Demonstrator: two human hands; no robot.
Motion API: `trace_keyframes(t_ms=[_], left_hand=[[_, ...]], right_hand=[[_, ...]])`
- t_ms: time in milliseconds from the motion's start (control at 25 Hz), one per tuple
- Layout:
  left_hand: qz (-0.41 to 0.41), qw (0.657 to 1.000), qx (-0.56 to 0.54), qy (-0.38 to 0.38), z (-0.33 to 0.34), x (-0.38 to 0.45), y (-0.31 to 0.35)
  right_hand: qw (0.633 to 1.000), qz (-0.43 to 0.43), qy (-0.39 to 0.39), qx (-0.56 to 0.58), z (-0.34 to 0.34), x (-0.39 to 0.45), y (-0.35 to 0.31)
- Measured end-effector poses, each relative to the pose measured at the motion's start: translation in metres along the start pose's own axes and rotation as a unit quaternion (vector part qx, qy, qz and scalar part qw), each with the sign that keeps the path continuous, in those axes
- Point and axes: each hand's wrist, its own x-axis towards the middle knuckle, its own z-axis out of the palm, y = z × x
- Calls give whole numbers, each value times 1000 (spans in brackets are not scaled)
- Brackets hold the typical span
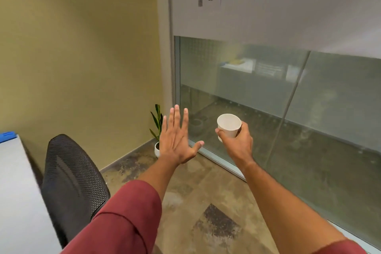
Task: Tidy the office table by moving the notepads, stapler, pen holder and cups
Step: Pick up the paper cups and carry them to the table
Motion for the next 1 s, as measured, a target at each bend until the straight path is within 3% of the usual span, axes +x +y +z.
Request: trace_keyframes(t_ms=[480, 1000], left_hand=[[-189, 980, 58, 0, 69, 144, -66], [-337, 930, 148, 11, 126, 247, -291]], right_hand=[[977, -34, -203, 49, 166, 191, 23], [927, -87, -355, 79, 460, 260, -9]])
